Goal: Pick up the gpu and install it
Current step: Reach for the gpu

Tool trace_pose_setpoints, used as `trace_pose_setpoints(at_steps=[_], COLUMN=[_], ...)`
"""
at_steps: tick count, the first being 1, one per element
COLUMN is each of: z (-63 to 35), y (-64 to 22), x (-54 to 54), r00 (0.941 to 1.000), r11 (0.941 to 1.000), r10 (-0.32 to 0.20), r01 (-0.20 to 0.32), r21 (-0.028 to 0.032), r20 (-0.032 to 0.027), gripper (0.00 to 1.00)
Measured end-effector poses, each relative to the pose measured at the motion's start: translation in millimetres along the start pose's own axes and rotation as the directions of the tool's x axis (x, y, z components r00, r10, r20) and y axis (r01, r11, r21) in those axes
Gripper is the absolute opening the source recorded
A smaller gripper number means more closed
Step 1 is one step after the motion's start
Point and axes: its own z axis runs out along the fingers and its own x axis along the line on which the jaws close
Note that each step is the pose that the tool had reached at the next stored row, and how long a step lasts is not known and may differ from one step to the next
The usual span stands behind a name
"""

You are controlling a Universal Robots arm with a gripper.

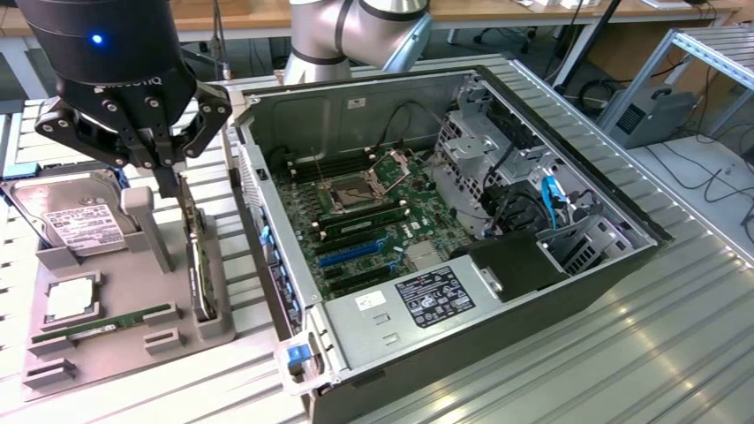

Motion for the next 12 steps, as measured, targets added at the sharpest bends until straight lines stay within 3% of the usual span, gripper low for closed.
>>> trace_pose_setpoints(at_steps=[12], z=[0.1], y=[-4.3], x=[-0.3], r00=[1.0], r11=[1.0], r10=[0.0], r01=[0.0], r21=[0.0047], r20=[0.0004], gripper=[0.11])
